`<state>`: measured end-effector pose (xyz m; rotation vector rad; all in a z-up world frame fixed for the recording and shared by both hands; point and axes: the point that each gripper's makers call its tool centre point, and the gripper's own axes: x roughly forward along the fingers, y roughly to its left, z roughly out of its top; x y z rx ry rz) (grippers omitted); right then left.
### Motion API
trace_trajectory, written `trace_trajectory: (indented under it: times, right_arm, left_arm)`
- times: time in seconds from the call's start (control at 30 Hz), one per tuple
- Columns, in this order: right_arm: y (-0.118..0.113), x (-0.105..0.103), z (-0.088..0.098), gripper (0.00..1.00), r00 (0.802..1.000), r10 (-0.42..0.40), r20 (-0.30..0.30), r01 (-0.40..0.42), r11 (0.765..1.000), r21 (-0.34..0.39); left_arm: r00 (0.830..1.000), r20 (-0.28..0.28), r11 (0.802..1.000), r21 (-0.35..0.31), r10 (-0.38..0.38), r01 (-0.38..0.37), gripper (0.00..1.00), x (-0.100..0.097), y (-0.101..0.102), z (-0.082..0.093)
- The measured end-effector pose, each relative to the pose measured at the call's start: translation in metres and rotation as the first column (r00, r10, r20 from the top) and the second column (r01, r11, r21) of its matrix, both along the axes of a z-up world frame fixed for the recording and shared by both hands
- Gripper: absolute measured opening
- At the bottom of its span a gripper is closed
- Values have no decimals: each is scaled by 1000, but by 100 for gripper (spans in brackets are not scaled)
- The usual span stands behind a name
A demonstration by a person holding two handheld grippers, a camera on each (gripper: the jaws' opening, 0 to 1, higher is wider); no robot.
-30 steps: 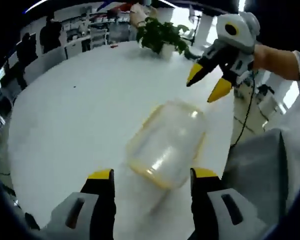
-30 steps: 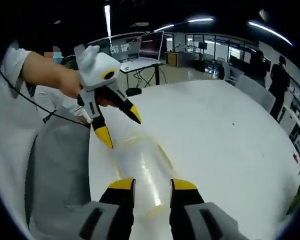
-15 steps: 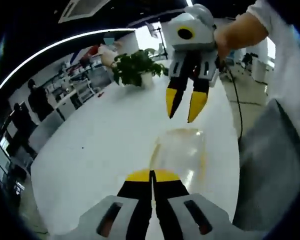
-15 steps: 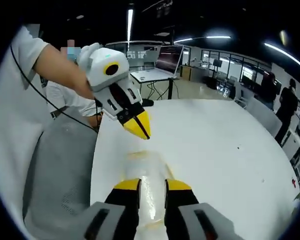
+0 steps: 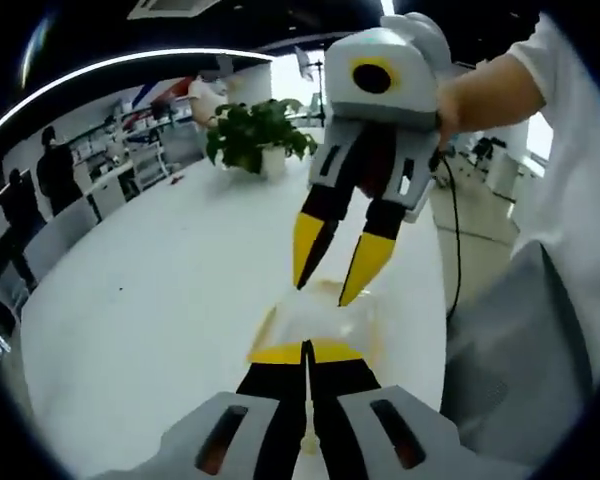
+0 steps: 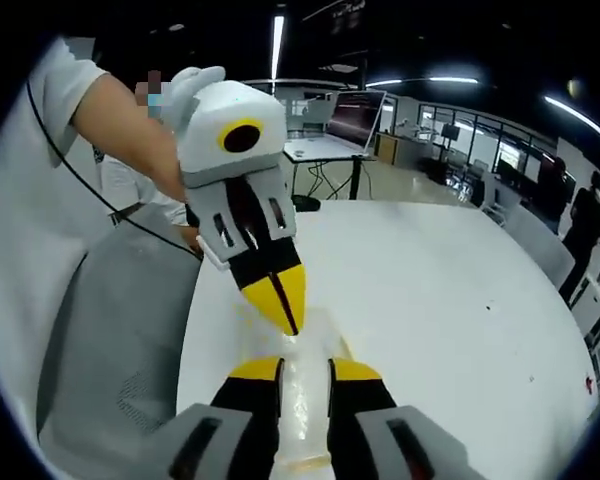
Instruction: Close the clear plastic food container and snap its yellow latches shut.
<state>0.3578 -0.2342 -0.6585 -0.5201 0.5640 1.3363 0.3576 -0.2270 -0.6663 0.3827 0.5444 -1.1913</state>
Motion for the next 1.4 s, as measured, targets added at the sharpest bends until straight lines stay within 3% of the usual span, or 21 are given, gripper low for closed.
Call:
trace_trajectory:
  times: [0.4,0.63,0.7,0.97,1.03,1.07,1.1,1.2,1.27,1.4]
  right_arm:
    - [-6,5,-8,15,1000,-4,-22,4,1000,-11]
    - [-3,4,-22,19,999,27,-44,-28,999,-40]
    - [-4,7,-28,18,999,49,-18,-51,996,-76]
    - [5,8,-43,23,995,83,-47,-88,990,-111]
    - [5,8,-46,24,993,91,-71,-99,988,-120]
    - [4,8,-47,25,992,101,-74,-110,985,-131]
    - [4,9,-48,26,991,119,-62,-126,982,-143]
    - [4,12,-51,29,990,118,-79,-130,979,-159]
    - [5,15,-51,29,989,125,-73,-135,978,-157]
    - [7,16,-54,33,987,132,-94,-146,976,-164]
  left_arm:
    - [995,-12,995,4,-95,95,21,-5,-17,-9]
    - [991,9,989,52,-136,135,21,-5,-20,-21]
    - [987,28,987,50,-155,154,20,-5,-22,-21]
    - [985,-7,983,63,-170,170,24,-10,-26,-33]
    - [987,35,984,94,-155,151,21,-2,-23,-34]
    - [987,22,984,81,-160,157,22,-5,-24,-34]
    - [988,-33,987,57,-149,151,25,-11,-25,-36]
    - [984,-6,978,107,-180,179,30,-15,-24,-44]
    - [984,-8,978,104,-180,179,32,-18,-25,-45]
    - [989,7,981,127,-150,148,45,-15,-24,-52]
